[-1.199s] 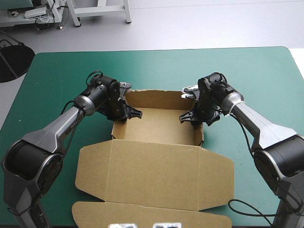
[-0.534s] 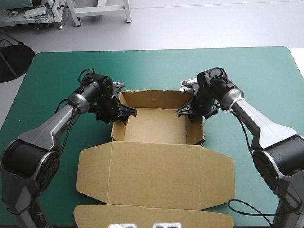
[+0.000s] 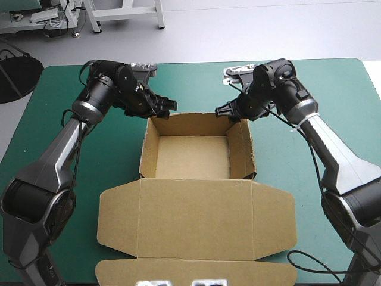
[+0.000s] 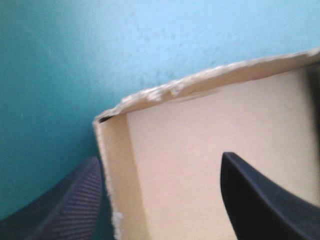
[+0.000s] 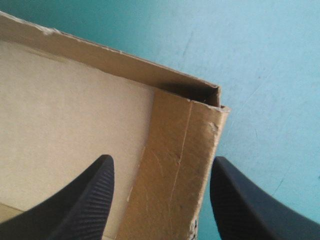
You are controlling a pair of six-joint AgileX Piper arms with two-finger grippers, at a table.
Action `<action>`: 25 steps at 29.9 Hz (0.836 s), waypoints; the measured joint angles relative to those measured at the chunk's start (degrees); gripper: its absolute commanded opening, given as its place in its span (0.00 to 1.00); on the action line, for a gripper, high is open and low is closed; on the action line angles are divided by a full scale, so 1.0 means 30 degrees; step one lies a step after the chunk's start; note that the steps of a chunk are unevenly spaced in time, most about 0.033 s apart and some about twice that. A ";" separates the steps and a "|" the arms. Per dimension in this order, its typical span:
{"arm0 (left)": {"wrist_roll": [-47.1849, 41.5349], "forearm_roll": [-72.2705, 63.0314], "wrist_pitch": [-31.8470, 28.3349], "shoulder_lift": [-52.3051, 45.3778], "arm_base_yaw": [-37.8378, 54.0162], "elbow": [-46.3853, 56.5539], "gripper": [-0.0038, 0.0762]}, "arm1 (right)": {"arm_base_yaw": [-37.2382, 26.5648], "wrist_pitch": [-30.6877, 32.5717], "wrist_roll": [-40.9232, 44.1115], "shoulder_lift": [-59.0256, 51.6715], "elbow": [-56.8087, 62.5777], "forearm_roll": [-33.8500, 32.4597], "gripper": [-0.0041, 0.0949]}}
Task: Fold the box
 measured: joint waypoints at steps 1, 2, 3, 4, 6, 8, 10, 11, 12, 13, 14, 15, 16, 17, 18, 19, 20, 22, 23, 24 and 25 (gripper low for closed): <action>0.0000 -0.0418 0.0026 0.0000 0.0000 -0.0609 0.62 | 0.0000 -0.0003 -0.0245 -0.0200 -0.0346 -0.0055 0.58; 0.0000 -0.0813 0.0041 -0.0020 0.0000 -0.1181 0.60 | 0.0000 0.0003 -0.0593 -0.0420 -0.0662 -0.0147 0.58; 0.0000 -0.1121 0.0070 -0.0048 0.0000 -0.1633 0.57 | 0.0000 0.0021 -0.0902 -0.0659 -0.0886 -0.0229 0.58; 0.0000 -0.1418 0.0093 -0.0133 0.0000 -0.2188 0.55 | 0.0000 0.0061 -0.1275 -0.0915 -0.1117 -0.0401 0.58; 0.0000 -0.1662 0.0184 -0.0445 0.0000 -0.3173 0.50 | 0.0000 0.0084 -0.1703 -0.1404 -0.1450 -0.1100 0.58; 0.0000 -0.1585 0.0280 -0.0924 0.0000 -0.3970 0.45 | 0.0000 0.0125 -0.1717 -0.1818 -0.1652 -0.1820 0.58; 0.0198 -0.1229 0.0280 -0.1544 0.0000 -0.4713 0.40 | 0.0000 0.0193 -0.1506 -0.2235 -0.1687 -0.2470 0.58; 0.0436 -0.0958 0.0280 -0.1940 0.0000 -0.5022 0.37 | 0.0000 0.0190 -0.1434 -0.2456 -0.1687 -0.2695 0.58; 0.0617 -0.0604 0.0280 -0.2376 0.0000 -0.5257 0.34 | 0.0000 0.0190 -0.1394 -0.2660 -0.1706 -0.2819 0.58; 0.0722 -0.0263 0.0280 -0.2853 0.0000 -0.5393 0.31 | 0.0000 0.0190 -0.1394 -0.2816 -0.1724 -0.2896 0.58; 0.0807 0.0182 0.0280 -0.3375 0.0000 -0.5481 0.28 | 0.0000 0.0190 -0.1376 -0.2992 -0.1742 -0.2970 0.58; 0.0853 0.0644 0.0280 -0.3926 0.0000 -0.5534 0.24 | 0.0000 0.0197 -0.1311 -0.3131 -0.1745 -0.3028 0.58; 0.0871 0.1031 0.0280 -0.4492 0.0000 -0.5573 0.20 | 0.0000 0.0197 -0.1173 -0.3270 -0.1760 -0.3051 0.58; 0.0871 0.1345 0.0280 -0.4969 0.0000 -0.5594 0.15 | 0.0000 0.0197 -0.0988 -0.3375 -0.1782 -0.3066 0.58; 0.0893 0.1590 0.0300 -0.5584 0.0000 -0.5594 0.11 | 0.0000 0.0197 -0.0738 -0.3437 -0.1781 -0.3066 0.58; 0.0929 0.1755 0.0297 -0.6081 0.0000 -0.5594 0.05 | 0.0000 0.0197 -0.0462 -0.3456 -0.1781 -0.3048 0.58; 0.0938 0.1965 0.0297 -0.6853 0.0000 -0.5542 0.04 | 0.0000 0.0197 -0.0216 -0.3477 -0.1781 -0.2987 0.58; 0.1013 0.2201 0.0297 -0.7897 0.0000 -0.5302 0.04 | 0.0000 0.0197 0.0139 -0.3477 -0.1781 -0.2672 0.58; 0.1072 0.2549 0.0280 -0.8653 0.0000 -0.5047 0.04 | 0.0000 0.0197 0.0261 -0.3477 -0.1761 -0.2447 0.58; 0.1094 0.2861 0.0280 -0.9153 0.0000 -0.4815 0.04 | 0.0000 0.0197 0.0311 -0.3477 -0.1718 -0.2281 0.58; 0.1118 0.3307 0.0280 -0.9759 0.0000 -0.4532 0.04 | 0.0000 0.0197 0.0351 -0.3477 -0.1627 -0.2098 0.58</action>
